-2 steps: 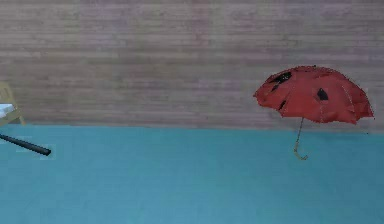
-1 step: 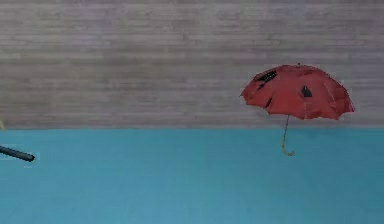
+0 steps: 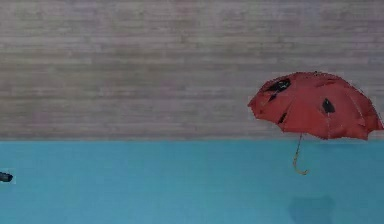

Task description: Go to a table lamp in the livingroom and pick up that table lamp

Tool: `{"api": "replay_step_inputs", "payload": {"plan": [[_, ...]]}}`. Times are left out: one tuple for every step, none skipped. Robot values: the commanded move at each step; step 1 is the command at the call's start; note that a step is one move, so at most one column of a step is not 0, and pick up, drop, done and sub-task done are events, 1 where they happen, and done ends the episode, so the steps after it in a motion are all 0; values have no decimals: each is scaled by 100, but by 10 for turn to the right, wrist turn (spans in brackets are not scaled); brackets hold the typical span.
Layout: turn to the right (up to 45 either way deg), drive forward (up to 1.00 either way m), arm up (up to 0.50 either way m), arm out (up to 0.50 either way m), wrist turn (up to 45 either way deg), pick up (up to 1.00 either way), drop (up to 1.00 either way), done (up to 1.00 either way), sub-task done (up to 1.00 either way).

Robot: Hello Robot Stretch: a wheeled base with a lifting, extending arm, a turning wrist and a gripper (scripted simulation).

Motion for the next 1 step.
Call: {"api": "replay_step_inputs", "payload": {"plan": [[-450, 0, 0, 0, 0, 0, 0, 0, 0]]}}
